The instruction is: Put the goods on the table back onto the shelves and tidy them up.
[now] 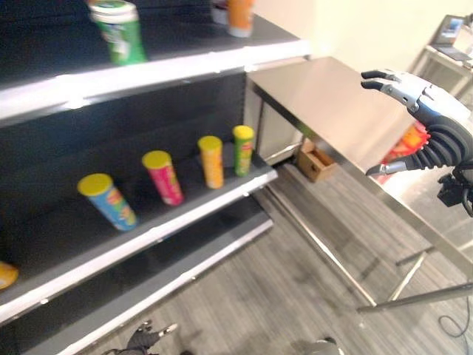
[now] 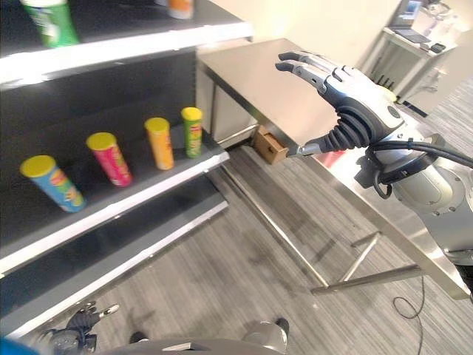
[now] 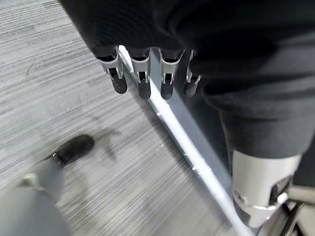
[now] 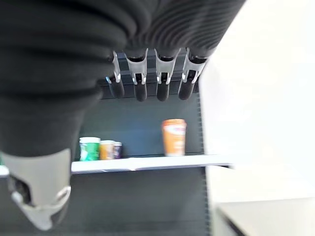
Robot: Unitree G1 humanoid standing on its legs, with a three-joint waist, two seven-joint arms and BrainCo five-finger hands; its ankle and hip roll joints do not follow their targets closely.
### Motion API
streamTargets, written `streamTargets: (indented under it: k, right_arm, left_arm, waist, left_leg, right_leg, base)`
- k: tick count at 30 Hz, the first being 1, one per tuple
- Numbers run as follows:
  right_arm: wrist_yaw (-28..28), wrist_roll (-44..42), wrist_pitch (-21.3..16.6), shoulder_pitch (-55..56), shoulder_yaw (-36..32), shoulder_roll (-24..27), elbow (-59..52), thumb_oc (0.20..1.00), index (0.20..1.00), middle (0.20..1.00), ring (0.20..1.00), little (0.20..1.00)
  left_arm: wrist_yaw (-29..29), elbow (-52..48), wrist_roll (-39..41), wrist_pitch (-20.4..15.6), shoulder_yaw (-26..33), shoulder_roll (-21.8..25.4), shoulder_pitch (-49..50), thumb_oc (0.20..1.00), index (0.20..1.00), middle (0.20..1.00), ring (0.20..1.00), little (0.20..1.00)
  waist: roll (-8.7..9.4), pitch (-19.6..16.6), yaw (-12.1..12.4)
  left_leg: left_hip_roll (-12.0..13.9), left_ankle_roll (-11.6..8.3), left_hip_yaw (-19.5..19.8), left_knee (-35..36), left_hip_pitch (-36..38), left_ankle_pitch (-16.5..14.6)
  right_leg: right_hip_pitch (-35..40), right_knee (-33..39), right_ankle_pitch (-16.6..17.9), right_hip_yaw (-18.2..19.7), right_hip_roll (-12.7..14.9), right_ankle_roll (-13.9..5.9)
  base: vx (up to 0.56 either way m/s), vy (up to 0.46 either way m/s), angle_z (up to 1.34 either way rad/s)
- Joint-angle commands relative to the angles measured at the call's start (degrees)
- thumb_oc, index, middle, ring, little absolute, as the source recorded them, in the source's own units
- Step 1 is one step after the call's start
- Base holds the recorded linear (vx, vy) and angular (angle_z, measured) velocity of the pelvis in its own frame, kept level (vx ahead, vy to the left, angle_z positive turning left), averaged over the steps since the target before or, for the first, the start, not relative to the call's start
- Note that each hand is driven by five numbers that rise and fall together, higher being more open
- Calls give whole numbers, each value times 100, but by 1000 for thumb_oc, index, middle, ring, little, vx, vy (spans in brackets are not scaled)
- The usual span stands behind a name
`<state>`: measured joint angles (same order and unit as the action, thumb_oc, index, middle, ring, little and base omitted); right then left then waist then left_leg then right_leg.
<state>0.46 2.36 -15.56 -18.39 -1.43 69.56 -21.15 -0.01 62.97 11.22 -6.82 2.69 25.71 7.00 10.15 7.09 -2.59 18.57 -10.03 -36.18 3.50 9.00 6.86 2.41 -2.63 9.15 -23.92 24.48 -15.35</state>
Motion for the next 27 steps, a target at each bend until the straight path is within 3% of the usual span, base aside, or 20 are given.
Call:
streamTargets:
  k: [1,3,4,6,7,8,9,12,13,14,15,16,17,19,20,21,22,23,25,27]
  right_arm:
    - [-110,-165,-46,-353,56,-22,115,1000,1000,1000,1000,1000]
    - [-119,-289,-100,-473,168,87,127,1000,1000,1000,1000,1000]
    - [-122,-294,-106,-504,199,100,141,1000,1000,1000,1000,1000]
    - [-218,-356,-193,-518,167,274,121,1000,1000,1000,1000,1000]
    - [-222,-355,-193,-514,162,289,119,1000,1000,1000,1000,1000]
    - [-305,-323,-236,-463,9,283,131,1000,1000,1000,1000,1000]
    - [-337,-311,-246,-366,-99,250,128,1000,1000,1000,1000,1000]
    - [-374,-316,-250,-222,-244,182,105,1000,1000,1000,1000,1000]
    - [-359,-328,-228,-181,-265,152,118,1000,1000,1000,1000,1000]
    - [-320,-348,-216,-174,-247,127,124,1000,1000,1000,1000,1000]
    - [-258,-413,-176,-237,-127,134,181,1000,1000,1000,1000,1000]
    - [-227,-440,-176,-276,-76,131,208,1000,1000,1000,1000,1000]
    - [-228,-440,-178,-297,-61,129,217,1000,1000,1000,1000,1000]
    - [-220,-482,-189,-351,37,40,346,1000,1000,1000,1000,1000]
    - [-220,-482,-189,-355,40,39,348,1000,1000,1000,1000,1000]
    - [-249,-472,-224,-380,83,-140,469,1000,1000,1000,1000,1000]
    - [-276,-450,-229,-370,72,-181,505,1000,1000,1000,1000,1000]
    - [-279,-448,-231,-359,67,-181,505,1000,1000,1000,1000,1000]
    - [-392,-372,-202,-235,-92,-205,646,1000,1000,1000,1000,1000]
    - [-441,-259,-173,-207,-116,-227,649,1000,1000,1000,1000,1000]
  left_arm:
    - [28,-131,306,-175,-20,-78,-459,1000,1000,1000,1000,1000]
    - [67,-210,444,-206,-102,-155,-545,1000,1000,1000,1000,1000]
    - [69,-212,448,-204,-100,-168,-542,1000,1000,1000,1000,1000]
    - [53,-445,613,-232,-244,-298,-635,1000,1000,1000,1000,1000]
    - [56,-450,614,-228,-251,-310,-638,1000,1000,1000,1000,1000]
    - [32,-552,605,-235,-328,-407,-638,1000,1000,1000,1000,1000]
    - [13,-594,595,-220,-341,-452,-613,1000,1000,1000,1000,1000]
    - [-19,-702,630,-212,-378,-469,-546,1000,1000,1000,1000,1000]
    - [-30,-769,625,-203,-384,-447,-506,1000,1000,1000,1000,1000]
    - [-41,-799,636,-215,-384,-438,-503,1000,1000,1000,1000,1000]
    - [-37,-826,655,-214,-419,-408,-555,1000,1000,1000,1000,1000]
    - [-45,-793,686,-224,-423,-422,-579,1000,1000,1000,1000,1000]
    - [-45,-789,687,-225,-418,-421,-584,1000,1000,1000,1000,1000]
    - [-42,-731,688,-243,-472,-458,-675,1000,1000,1000,1000,1000]
    - [-42,-731,688,-243,-471,-457,-675,1000,1000,1000,1000,1000]
    - [-62,-705,610,-261,-539,-486,-666,1000,1000,1000,1000,1000]
    - [-78,-735,583,-263,-551,-487,-633,1000,1000,1000,1000,1000]
    - [-77,-740,582,-261,-555,-487,-628,1000,1000,1000,1000,1000]
    - [-118,-806,537,-261,-554,-471,-531,1000,1000,1000,1000,1000]
    - [-114,-780,530,-252,-542,-479,-499,1000,1000,1000,1000,1000]
  waist:
    - [5,-190,32]
    - [-34,-236,-52]
    - [-65,-238,-61]
    - [-254,-222,-242]
    - [-284,-215,-253]
    - [-423,-153,-307]
    - [-481,-125,-340]
    - [-528,-21,-327]
    - [-538,61,-310]
    - [-511,113,-292]
    - [-360,200,-155]
    - [-312,219,-116]
    - [-296,203,-135]
    - [-244,241,-63]
    - [-239,234,-67]
    - [-301,323,110]
    - [-347,333,160]
    - [-339,319,158]
    - [-447,420,341]
    - [-475,442,394]
  left_leg:
    - [324,-246,615,-236,217,-756]
    - [622,-414,586,-249,272,-546]
    - [654,-432,591,-251,270,-538]
    - [959,-478,586,-369,245,-307]
    - [993,-483,612,-387,227,-309]
    - [1199,-497,715,-670,69,123]
    - [1305,-497,758,-824,19,335]
    - [1429,-497,925,-1206,-76,600]
    - [1465,-497,1163,-1486,-174,651]
    - [1401,-373,1327,-1604,-273,614]
    - [661,29,2289,-1898,-770,-43]
    - [382,124,2505,-1956,-862,-373]
    - [354,144,2514,-1960,-900,-361]
    - [-74,297,2662,-1880,-1036,-844]
    - [-81,299,2661,-1873,-1041,-838]
    - [-619,335,2991,-1486,-1517,-791]
    - [-751,320,3090,-1256,-1673,-604]
    - [-763,320,3088,-1210,-1660,-578]
    - [-933,255,3223,-673,-2027,-228]
    - [-930,225,3281,-530,-2035,-177]
  right_leg:
    - [61,355,183,246,-197,35]
    - [92,504,-72,262,-501,35]
    - [100,508,-81,253,-531,35]
    - [150,662,-465,260,-944,100]
    - [162,664,-473,238,-971,106]
    - [250,710,-730,264,-1244,268]
    - [323,730,-829,240,-1384,378]
    - [414,758,-963,249,-1563,505]
    - [437,763,-1031,285,-1656,604]
    - [362,763,-1018,305,-1719,708]
    - [314,763,-1084,635,-1784,823]
    - [347,763,-1117,754,-1855,858]
    - [321,763,-1102,743,-1828,851]
    - [356,763,-1128,894,-1862,867]
    - [349,763,-1127,893,-1856,866]
    - [365,763,-1120,1074,-1921,843]
    - [337,763,-1093,1117,-1947,830]
    - [330,763,-1097,1114,-1938,828]
    - [386,763,-1181,1220,-2019,794]
    - [428,763,-1232,1269,-2035,788]
  base:
    - [132,-517,-111]
    - [117,-426,-46]
    - [68,-205,-41]
    - [77,-246,-31]
    - [78,-266,0]
    - [61,-203,4]
    - [85,-287,2]
    - [53,-168,-4]
    - [24,-229,-4]
    - [-5,-331,-34]
    - [8,-310,-41]
    - [34,-237,-58]
    - [86,-129,-82]
    - [84,-72,-101]
    - [130,27,-33]
    - [126,67,5]
    - [130,65,-1]
    - [75,60,-22]
    - [151,110,-30]
    - [146,128,-50]
